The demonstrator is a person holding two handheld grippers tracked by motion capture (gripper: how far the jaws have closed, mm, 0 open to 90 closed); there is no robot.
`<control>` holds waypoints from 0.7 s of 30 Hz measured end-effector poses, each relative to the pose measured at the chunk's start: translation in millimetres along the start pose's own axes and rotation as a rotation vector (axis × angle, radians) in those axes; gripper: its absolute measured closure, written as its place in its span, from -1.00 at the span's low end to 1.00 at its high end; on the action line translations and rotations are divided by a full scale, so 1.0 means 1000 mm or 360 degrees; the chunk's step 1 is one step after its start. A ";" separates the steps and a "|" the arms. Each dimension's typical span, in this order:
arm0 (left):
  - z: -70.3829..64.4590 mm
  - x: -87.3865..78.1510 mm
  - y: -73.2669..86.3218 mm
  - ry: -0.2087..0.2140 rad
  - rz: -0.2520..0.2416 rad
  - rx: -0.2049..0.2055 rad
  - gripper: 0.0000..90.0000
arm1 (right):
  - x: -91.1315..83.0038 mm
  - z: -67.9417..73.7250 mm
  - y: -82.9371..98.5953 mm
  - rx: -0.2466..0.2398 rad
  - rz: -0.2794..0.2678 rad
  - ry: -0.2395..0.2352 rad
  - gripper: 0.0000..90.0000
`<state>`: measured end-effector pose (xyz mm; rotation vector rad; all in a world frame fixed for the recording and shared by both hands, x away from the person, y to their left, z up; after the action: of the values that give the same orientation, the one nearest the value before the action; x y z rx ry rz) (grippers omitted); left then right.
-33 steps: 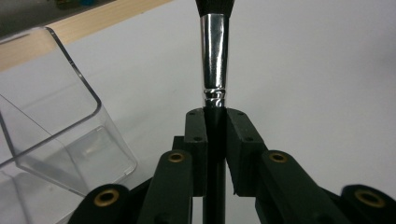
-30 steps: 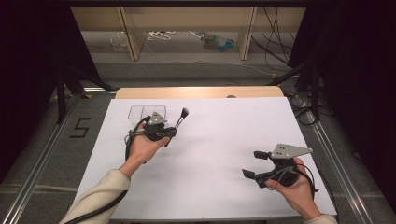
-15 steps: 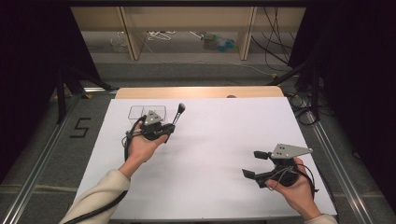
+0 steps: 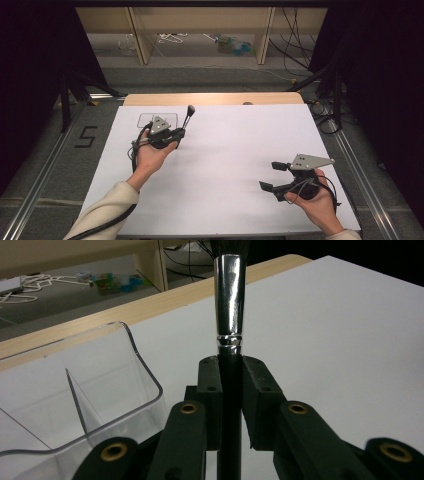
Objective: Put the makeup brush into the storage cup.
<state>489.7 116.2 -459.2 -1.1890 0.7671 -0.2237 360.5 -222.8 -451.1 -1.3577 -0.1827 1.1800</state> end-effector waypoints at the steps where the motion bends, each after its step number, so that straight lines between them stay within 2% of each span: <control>1: 0.001 0.000 0.000 -0.0004 -0.0006 0.0012 0.76 | 0.000 0.000 0.000 0.0000 0.0000 0.0000 -0.62; 2: 0.001 0.000 -0.001 -0.0013 -0.0017 -0.0004 0.76 | 0.000 0.000 0.000 0.0000 0.0000 0.0000 -0.62; 6: 0.002 -0.001 -0.002 -0.0030 -0.0044 0.0020 0.76 | 0.000 0.000 0.000 -0.0004 -0.0002 0.0001 -0.62; 10: 0.003 -0.002 -0.004 -0.0060 -0.0087 0.0016 0.76 | 0.000 0.000 0.000 -0.0001 -0.0002 0.0000 -0.62; 13: 0.004 -0.003 -0.006 -0.0082 -0.0120 0.0031 0.76 | 0.000 0.000 0.000 0.0001 0.0001 -0.0001 -0.62; 15: 0.007 -0.004 -0.007 -0.0100 -0.0147 0.0078 0.76 | 0.000 0.000 0.000 -0.0001 0.0000 -0.0002 -0.62; 21: 0.009 -0.007 -0.010 -0.0146 -0.0210 0.0038 0.76 | 0.000 0.000 0.000 -0.0001 0.0000 -0.0002 -0.62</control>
<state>492.4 123.0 -446.2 -1.2201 0.6053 -0.2846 360.5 -222.8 -451.1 -1.3577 -0.1841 1.1806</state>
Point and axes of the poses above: each handheld gripper's, and its own axes: x roughly forward along the jaws, y roughly out of its underside, z roughly to its left, the point moved 6 cm from there along x, roughly forward along the jaws, and after that the axes turned 12 degrees about x, right-handed, at the moved point
